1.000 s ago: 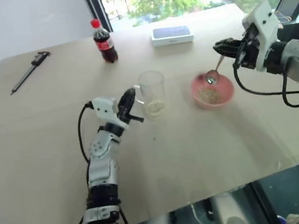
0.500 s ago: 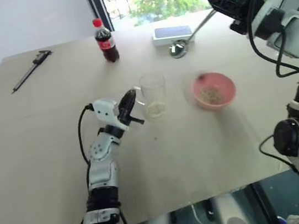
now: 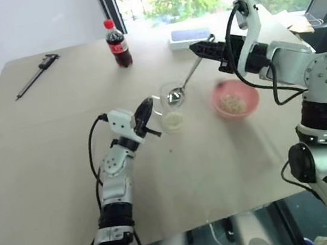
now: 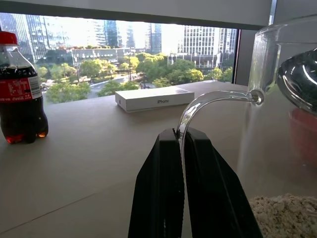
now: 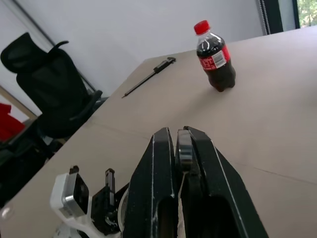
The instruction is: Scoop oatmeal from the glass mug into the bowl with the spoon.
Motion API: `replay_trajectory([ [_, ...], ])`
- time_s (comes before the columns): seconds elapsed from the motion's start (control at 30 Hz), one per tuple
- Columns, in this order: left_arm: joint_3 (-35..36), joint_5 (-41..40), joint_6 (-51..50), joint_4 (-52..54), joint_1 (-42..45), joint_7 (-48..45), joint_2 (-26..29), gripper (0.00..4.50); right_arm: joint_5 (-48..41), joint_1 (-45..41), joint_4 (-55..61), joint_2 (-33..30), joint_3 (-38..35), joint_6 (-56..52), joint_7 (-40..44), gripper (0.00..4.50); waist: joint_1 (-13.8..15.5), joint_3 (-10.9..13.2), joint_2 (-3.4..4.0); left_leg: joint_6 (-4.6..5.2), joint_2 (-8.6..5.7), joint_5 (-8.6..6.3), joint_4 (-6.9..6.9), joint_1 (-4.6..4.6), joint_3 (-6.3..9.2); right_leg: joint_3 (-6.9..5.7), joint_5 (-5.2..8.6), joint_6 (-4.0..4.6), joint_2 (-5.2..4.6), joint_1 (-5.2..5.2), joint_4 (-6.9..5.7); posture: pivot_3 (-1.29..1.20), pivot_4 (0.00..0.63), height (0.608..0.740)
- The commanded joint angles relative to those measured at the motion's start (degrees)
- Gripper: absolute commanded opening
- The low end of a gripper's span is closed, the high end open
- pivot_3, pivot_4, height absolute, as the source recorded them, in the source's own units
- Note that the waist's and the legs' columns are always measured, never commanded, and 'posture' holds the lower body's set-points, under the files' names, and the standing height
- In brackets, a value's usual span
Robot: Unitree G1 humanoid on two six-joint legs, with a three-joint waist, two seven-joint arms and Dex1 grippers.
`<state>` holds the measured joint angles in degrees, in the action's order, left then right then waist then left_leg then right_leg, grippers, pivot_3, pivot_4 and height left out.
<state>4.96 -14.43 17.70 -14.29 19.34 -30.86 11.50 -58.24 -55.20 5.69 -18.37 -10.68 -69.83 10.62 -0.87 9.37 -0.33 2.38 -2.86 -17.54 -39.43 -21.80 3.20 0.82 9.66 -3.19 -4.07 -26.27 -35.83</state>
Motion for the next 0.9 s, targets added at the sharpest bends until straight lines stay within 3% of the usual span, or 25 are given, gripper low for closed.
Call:
replay_trajectory([
  [0.03,0.65,-1.2,2.51,0.29,0.63,-0.36,-0.66,0.0,0.69,-0.11,2.77,-0.15,0.89,2.25,2.67,1.37,0.02,0.0,0.0,0.0,-0.01,0.0,-0.01,0.0,-0.01,0.01,0.0,0.0,-0.01,0.0,0.0,0.0,0.15,0.74],
  [0.17,1.0,-1.58,3.59,-1.2,0.7,-0.88,-1.01,0.0,3.44,-1.08,1.81,0.94,0.14,6.76,2.17,3.32,0.04,0.0,0.0,0.0,-0.02,0.0,-0.03,0.01,0.0,-0.01,0.0,0.0,0.0,0.02,0.0,0.0,0.15,0.74],
  [0.2,1.03,-1.47,4.11,-2.0,0.87,-0.96,-1.06,0.0,4.24,-1.33,1.32,1.0,0.04,7.75,2.09,3.57,0.04,0.0,0.0,0.0,-0.02,0.0,-0.03,0.01,0.01,-0.01,0.0,0.0,0.0,0.01,-0.01,0.0,0.15,0.74],
  [0.73,0.3,0.03,11.49,-11.99,3.46,-1.52,-2.9,0.0,6.64,-1.28,0.24,1.68,-0.18,9.61,2.19,3.57,0.05,-0.03,0.03,0.0,-0.02,0.0,-0.03,0.03,0.0,0.0,0.0,0.0,0.0,0.02,-0.01,0.0,0.15,0.74],
  [0.9,0.32,-0.05,11.74,-11.69,3.14,-2.12,-2.85,1.78,6.81,-1.18,0.18,1.72,-0.3,9.69,2.26,3.64,0.05,-0.04,0.05,0.0,-0.02,0.0,-0.03,0.05,0.0,0.0,0.0,0.0,0.0,0.04,-0.02,0.0,0.15,0.74],
])
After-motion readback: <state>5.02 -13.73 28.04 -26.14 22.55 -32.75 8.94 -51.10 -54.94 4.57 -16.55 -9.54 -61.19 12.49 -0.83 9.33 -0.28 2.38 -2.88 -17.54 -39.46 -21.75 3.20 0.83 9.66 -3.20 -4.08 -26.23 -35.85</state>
